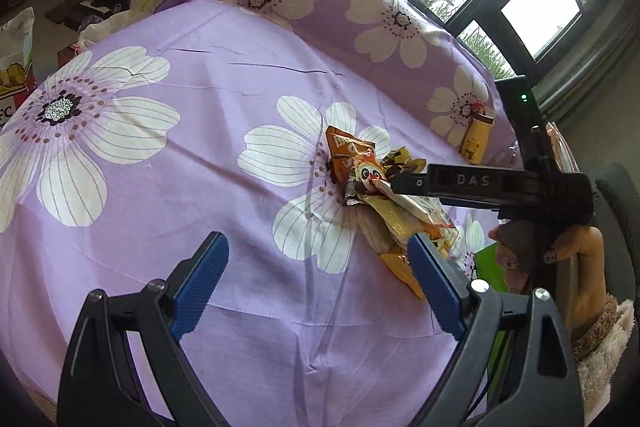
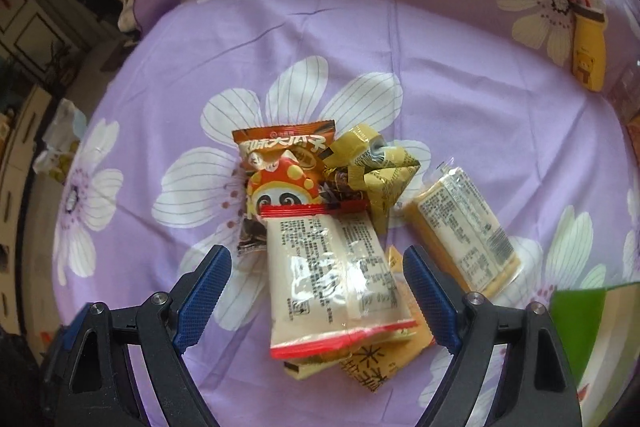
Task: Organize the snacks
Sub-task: 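Move the right gripper back over the snack pile, then grasp the white-blue printed biscuit packet with the right gripper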
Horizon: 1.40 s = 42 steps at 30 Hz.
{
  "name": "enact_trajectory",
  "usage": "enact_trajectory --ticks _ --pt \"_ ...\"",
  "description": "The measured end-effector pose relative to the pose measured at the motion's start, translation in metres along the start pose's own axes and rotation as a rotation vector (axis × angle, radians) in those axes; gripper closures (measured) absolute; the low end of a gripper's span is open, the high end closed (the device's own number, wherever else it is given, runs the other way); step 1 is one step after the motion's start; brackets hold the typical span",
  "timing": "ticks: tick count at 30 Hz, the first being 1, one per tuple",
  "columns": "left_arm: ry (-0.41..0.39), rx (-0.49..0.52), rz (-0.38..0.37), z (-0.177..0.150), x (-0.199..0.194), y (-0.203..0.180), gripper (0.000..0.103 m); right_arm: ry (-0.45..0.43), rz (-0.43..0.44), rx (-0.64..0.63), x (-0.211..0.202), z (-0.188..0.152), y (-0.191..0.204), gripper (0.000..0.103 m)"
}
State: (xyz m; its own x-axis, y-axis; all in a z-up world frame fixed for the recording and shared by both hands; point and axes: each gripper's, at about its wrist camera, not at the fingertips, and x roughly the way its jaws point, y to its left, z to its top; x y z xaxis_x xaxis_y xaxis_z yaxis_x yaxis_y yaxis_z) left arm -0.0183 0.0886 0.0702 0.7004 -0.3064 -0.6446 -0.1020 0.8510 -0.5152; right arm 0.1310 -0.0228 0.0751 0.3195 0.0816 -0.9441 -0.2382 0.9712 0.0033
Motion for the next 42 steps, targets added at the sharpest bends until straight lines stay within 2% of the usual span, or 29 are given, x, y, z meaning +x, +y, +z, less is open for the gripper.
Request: enact_trajectory --ticks 4,7,10,12,13,14,15,18,23,24,26,27,28,29,32,33,34,37,39,42 --pt "0.016 0.016 0.007 -0.001 0.004 -0.004 0.012 0.001 -0.049 -0.092 0.008 -0.001 0.008 0.017" --pt "0.030 0.025 0.007 -0.003 0.008 -0.007 0.012 0.042 0.003 -0.054 0.017 -0.003 0.000 0.038" --pt "0.034 0.027 0.002 -0.004 0.008 -0.007 0.012 0.024 0.005 -0.056 0.017 -0.007 -0.003 0.043" --pt "0.035 0.031 0.001 -0.005 0.008 -0.008 0.012 -0.015 0.025 -0.017 0.005 -0.013 -0.009 0.051" --pt "0.036 0.033 0.004 -0.005 0.008 -0.008 0.012 -0.015 0.025 -0.017 0.005 -0.013 -0.009 0.061" --pt "0.035 0.032 0.007 -0.005 0.008 -0.008 0.012 -0.051 0.020 0.008 -0.009 -0.019 -0.015 0.063" --pt "0.036 0.030 0.008 -0.006 0.009 -0.007 0.012 -0.051 0.020 0.008 -0.009 -0.019 -0.015 0.063" --pt "0.049 0.027 0.004 -0.006 0.011 -0.008 0.012 -0.078 0.098 0.015 -0.024 -0.031 -0.024 0.064" --pt "0.046 0.038 0.010 -0.008 0.010 -0.010 0.012 -0.142 0.146 0.110 -0.043 -0.056 -0.045 0.068" --pt "0.046 0.041 0.011 -0.009 0.010 -0.010 0.012 -0.159 0.171 0.131 -0.050 -0.063 -0.049 0.071" --pt "0.050 0.043 0.014 -0.009 0.012 -0.011 0.012 -0.185 0.211 0.155 -0.063 -0.078 -0.054 0.085" --pt "0.052 0.042 0.015 -0.010 0.013 -0.011 0.012 -0.203 0.233 0.166 -0.067 -0.088 -0.055 0.088" --pt "0.056 0.042 0.017 -0.011 0.014 -0.011 0.012 -0.220 0.261 0.173 -0.071 -0.104 -0.055 0.089" --pt "0.062 0.044 0.018 -0.012 0.016 -0.012 0.012 -0.220 0.261 0.173 -0.071 -0.104 -0.055 0.089" --pt "0.080 0.058 0.020 -0.016 0.020 -0.017 0.012 -0.196 0.324 0.208 -0.061 -0.135 -0.055 0.089" --pt "0.089 0.066 0.017 -0.017 0.022 -0.019 0.012 -0.196 0.324 0.208 -0.061 -0.135 -0.055 0.089" --pt "0.099 0.076 0.013 -0.019 0.023 -0.021 0.012 -0.172 0.370 0.229 -0.053 -0.148 -0.054 0.089" --pt "0.123 0.097 0.020 -0.025 0.030 -0.027 0.012 -0.142 0.393 0.235 -0.044 -0.156 -0.049 0.089" --pt "0.139 0.111 0.029 -0.029 0.035 -0.031 0.012 -0.102 0.381 0.234 -0.033 -0.160 -0.044 0.089" --pt "0.160 0.134 0.026 -0.036 0.040 -0.037 0.012 -0.078 0.288 0.228 -0.025 -0.162 -0.044 0.085"
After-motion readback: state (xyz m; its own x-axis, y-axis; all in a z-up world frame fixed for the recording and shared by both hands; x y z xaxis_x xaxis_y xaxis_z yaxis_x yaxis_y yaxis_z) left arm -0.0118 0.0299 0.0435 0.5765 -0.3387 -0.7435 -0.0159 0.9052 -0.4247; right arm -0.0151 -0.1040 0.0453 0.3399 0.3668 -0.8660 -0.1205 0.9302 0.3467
